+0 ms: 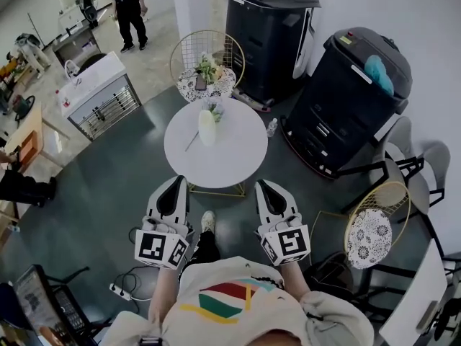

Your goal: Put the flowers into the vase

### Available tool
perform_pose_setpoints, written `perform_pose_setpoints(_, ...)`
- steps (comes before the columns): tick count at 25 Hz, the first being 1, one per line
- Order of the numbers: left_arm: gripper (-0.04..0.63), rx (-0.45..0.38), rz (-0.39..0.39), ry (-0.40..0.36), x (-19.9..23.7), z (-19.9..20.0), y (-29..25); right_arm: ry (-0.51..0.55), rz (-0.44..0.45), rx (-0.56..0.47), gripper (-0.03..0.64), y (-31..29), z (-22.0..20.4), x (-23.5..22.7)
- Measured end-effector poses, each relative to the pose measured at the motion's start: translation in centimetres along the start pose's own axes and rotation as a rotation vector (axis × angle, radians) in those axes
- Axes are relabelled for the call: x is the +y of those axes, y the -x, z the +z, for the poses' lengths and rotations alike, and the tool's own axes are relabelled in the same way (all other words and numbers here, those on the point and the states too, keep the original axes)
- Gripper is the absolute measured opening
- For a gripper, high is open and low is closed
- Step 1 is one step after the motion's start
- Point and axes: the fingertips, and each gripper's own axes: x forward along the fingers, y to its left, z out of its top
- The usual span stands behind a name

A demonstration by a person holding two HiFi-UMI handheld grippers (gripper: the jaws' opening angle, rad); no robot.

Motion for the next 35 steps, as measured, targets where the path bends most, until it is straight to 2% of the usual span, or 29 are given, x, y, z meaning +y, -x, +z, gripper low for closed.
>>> perform_pose_setpoints(11,0.006,0.005,0.004,0.029,9.4,0.6,-6.9,0.035,-0.032,0.025,0.008,-11.0,1.0,-2.1)
perform_pose_setpoints(17,0.006,0.022,0.006,0.047,15.3,0.8,-9.5,0.019,-0.072,0.030,0.009,-16.7,1.6,-2.4)
perform_pose_setpoints(21,0.008,0.027,0.004,0.055,18.6,0.9,-12.0,0.052,-0.076,0.045,0.009,-19.9,1.8,-2.6)
perform_pose_setpoints(30,0.008,0.039,-0.024,0.076,22.0,0.1,-16.4,0.063,-0.096,0.053,0.009,-24.4,1.7,-3.2)
perform_pose_setpoints(35,0.006,0.028,-0.003,0.079,22.1,0.5,-17.7,0.055,-0.073,0.047,0.009,-26.0,1.7,-4.7)
